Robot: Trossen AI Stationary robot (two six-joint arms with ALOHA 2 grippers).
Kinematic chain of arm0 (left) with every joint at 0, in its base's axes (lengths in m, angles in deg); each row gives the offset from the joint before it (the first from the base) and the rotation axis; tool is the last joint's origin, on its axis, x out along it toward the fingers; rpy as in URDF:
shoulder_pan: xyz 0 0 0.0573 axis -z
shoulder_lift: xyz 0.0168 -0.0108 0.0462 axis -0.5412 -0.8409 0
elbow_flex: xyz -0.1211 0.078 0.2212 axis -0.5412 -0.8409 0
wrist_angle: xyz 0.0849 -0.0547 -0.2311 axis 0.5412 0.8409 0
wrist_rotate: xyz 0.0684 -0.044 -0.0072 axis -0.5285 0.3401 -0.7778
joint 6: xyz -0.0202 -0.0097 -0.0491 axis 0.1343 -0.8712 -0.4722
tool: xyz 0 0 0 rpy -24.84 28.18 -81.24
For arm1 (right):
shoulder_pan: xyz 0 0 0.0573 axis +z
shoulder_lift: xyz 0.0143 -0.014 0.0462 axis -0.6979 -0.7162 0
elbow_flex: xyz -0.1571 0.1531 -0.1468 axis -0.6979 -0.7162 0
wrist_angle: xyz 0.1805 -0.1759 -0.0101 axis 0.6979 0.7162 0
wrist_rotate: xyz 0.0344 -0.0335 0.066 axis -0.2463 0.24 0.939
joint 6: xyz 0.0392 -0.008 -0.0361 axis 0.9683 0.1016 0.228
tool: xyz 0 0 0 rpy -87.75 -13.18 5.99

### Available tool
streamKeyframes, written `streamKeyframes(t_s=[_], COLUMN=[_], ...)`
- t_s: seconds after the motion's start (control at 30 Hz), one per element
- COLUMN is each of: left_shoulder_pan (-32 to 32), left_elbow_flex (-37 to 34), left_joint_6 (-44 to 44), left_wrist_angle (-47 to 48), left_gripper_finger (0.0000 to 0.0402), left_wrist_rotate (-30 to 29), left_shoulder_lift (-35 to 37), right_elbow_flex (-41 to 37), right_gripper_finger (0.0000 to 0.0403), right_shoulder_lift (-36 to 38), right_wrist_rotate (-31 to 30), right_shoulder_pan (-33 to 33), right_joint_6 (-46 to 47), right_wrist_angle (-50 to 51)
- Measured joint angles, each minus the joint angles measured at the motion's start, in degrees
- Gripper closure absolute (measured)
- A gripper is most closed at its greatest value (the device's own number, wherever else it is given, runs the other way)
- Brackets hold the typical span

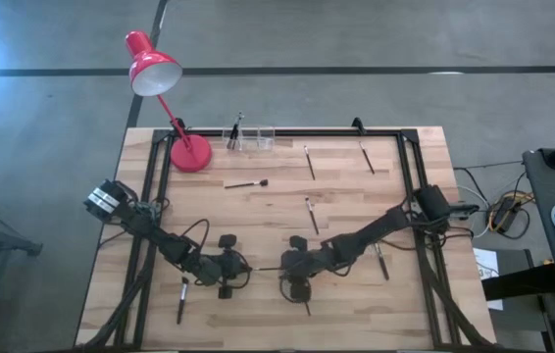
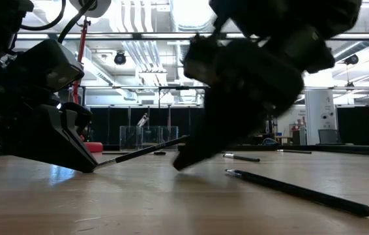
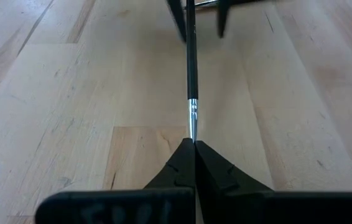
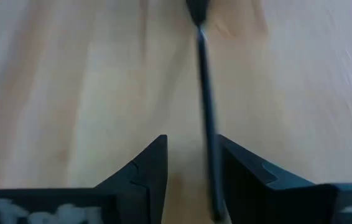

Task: Pick & Place Makeup Supplies
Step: Put the makeup brush into the transparent organizer

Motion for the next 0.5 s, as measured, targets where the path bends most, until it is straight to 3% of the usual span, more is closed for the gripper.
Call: streamKeyframes(t_s=[0.27, 0.5], left_shoulder_pan=[0.07, 0.07], left_elbow_flex=[-0.13, -0.13], left_joint_6=[-0.08, -0.09], left_wrist_angle=[-0.11, -0.18], left_gripper_finger=[0.0401, 0.0401], left_wrist_rotate=[0.12, 0.2], left_shoulder_lift=[0.0, 0.0], right_elbow_flex=[3.94, 2.77], right_gripper_finger=[0.032, 0.0369], right_shoulder_lift=[0.61, 2.26], right_wrist_rotate=[0.1, 0.11], right_shoulder_pan=[-0.02, -0.28], right_joint_6=[-2.46, -2.31], right_wrist_angle=[4.23, 5.65])
